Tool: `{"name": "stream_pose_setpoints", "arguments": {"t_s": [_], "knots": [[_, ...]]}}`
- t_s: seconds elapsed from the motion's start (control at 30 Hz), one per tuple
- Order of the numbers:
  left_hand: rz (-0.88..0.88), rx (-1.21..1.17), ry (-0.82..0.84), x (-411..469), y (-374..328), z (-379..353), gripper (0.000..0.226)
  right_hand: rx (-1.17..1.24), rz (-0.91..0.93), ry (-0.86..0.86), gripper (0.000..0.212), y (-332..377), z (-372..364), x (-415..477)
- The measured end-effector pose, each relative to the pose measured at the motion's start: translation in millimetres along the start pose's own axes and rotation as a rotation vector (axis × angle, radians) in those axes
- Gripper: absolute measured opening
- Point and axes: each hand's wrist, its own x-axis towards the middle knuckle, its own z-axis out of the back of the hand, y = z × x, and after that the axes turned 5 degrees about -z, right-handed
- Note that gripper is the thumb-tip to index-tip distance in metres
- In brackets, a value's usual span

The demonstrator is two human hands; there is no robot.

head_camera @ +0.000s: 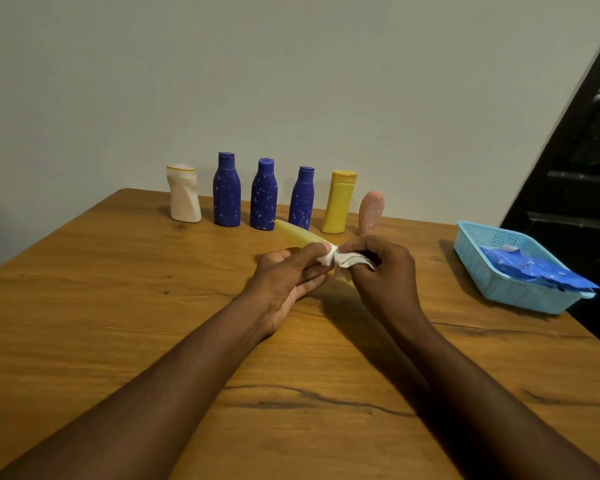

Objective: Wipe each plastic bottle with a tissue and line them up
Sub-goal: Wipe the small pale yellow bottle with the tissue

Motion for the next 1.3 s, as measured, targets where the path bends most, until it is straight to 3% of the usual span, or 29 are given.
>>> {"name": "stream_pose_setpoints", "arguments": {"t_s": [0.23, 0.37, 0.5, 0.67, 0.93, 1.1, 1.3], "knots": [[-0.006, -0.012, -0.02, 1.5, -0.5, 2.1, 0.042, 0.048, 0.091, 0.023, 0.025, 6.0, -4.2, -3.4], [-0.002, 0.003, -0.019, 3.9, 1.1, 2.9, 0.041, 0.037, 0.013, 0.063, 0.017, 2.2, -6.7, -2.8], [-0.019, 0.042, -0.03, 4.9, 2.9, 2.2, 0.042, 0.047, -0.037, -0.018, 0.013, 0.8, -0.9, 0.8], [-0.045, 0.199, 0.057, 0.2, 3.6, -0.4, 0.03, 0.087, -0.058, -0.104, 0.021, 1.0, 5.9, 4.3], [-0.133, 0.39, 0.131, 1.3, 5.6, 2.9, 0.038, 0.122, -0.001, -0.03, 0.023, 6.5, 1.5, 1.4], [-0.202, 0.535, 0.225, -3.5, 3.9, 2.3, 0.034, 0.17, 0.038, -0.131, 0.018, 9.0, 6.6, 3.7], [-0.224, 0.664, 0.328, -4.9, 6.4, 3.0, 0.044, 0.259, 0.011, -0.222, 0.023, 13.5, 19.0, 10.2]]}}
